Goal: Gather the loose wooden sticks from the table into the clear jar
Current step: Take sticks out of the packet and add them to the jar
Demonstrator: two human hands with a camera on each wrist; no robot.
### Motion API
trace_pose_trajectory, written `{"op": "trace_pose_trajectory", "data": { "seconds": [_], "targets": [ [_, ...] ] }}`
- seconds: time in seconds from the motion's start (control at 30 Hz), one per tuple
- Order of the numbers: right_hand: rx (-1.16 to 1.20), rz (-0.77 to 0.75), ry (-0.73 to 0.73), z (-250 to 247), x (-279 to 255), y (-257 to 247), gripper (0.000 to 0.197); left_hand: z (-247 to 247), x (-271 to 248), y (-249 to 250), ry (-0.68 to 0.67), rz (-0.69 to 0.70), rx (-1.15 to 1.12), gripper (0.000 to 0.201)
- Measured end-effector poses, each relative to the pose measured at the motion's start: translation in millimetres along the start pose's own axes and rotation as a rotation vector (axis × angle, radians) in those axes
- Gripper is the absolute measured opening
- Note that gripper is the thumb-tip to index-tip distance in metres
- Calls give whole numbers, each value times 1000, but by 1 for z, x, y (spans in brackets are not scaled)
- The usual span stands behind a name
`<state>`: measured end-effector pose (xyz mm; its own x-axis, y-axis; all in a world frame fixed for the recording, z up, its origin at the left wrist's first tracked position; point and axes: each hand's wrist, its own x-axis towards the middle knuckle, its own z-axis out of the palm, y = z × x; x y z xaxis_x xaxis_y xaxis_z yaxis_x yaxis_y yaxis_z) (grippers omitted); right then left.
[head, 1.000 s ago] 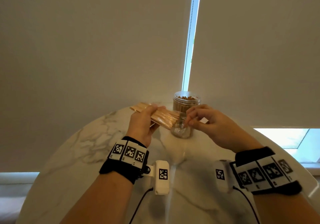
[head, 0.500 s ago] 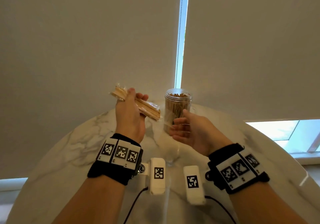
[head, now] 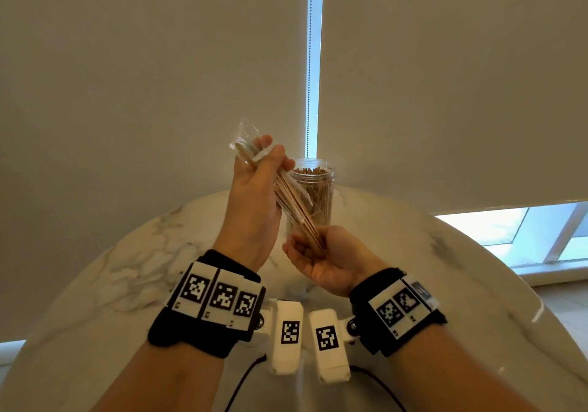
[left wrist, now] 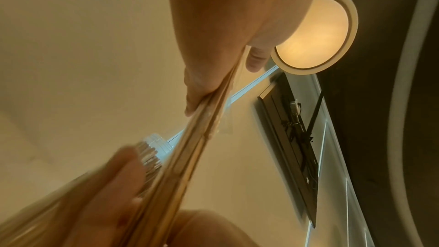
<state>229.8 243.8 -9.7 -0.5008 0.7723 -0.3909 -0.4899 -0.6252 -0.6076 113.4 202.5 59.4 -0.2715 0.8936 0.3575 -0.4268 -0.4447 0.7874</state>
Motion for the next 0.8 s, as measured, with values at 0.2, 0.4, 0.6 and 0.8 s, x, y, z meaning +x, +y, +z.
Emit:
{"op": "trace_pose_trajectory", "data": {
  "seconds": [0.2,0.4,0.6,0.8],
  "targets": [
    [-113,18,18,-6,4,-5,31,5,-6,-2,-96,-145,-27,18],
    [-340,-110,168,-5,2,-10,52,1,-2,-3,9,-99,-168,1],
    [-403,-110,160,-3,-7,-20,43,-3,-2,-2,-19,-93,-145,19],
    [-307,-40,129,-5,-4,-19,37,-7,-2,1,-125,-136,-159,80]
  ]
}}
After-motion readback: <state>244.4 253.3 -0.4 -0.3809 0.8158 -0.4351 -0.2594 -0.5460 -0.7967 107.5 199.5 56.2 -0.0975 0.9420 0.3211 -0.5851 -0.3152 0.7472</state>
